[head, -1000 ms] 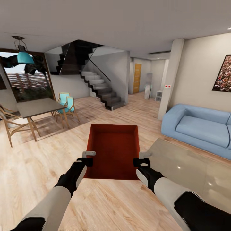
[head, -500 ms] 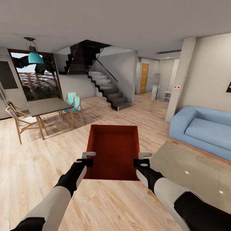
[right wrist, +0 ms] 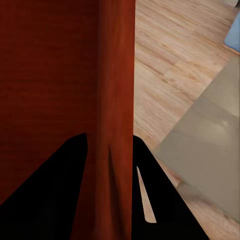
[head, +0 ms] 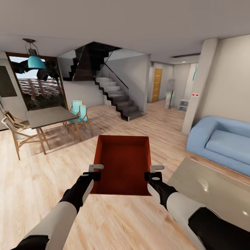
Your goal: Move the two storage containers from the living room to the garage. In the garage, place one container on the floor and stack the other container on top of it (either order is fine).
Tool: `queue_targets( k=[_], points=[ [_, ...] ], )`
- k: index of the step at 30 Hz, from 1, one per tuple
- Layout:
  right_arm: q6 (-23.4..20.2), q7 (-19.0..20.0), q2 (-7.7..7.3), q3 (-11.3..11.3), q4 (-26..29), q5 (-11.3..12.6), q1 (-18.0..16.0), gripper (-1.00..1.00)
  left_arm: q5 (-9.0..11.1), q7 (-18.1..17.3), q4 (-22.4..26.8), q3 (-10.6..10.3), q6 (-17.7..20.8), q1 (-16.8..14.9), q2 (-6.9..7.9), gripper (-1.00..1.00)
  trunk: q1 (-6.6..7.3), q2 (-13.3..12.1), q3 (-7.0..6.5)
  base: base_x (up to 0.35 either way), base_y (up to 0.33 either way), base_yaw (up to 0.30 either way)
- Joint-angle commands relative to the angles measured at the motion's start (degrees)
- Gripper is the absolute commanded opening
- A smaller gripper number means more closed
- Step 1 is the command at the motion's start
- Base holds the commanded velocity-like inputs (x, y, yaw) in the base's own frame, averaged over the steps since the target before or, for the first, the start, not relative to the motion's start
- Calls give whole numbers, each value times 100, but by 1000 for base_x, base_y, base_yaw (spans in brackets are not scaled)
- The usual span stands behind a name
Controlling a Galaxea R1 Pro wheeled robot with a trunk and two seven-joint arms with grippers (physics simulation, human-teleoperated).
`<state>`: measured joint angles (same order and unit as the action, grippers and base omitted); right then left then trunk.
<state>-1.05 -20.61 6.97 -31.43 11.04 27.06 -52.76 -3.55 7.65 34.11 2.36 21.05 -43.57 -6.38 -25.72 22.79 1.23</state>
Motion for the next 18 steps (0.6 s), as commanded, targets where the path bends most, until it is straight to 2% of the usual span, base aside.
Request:
queue_targets(
  k=[1,9,18],
  points=[
    [79,-5,59,63,74,-86,-7,-100,-14,-18,-4,80,31,-3,-32,-100,-7,13,12,320,80,0],
    [79,-11,59,67,74,-86,-7,-100,-14,-25,-9,80,31,-3,-30,-100,-7,13,12,321,76,23],
    [79,-14,59,67,74,-86,-7,-100,-14,-44,-9,80,31,-3,-30,-100,-7,13,12,321,75,247]
  ],
)
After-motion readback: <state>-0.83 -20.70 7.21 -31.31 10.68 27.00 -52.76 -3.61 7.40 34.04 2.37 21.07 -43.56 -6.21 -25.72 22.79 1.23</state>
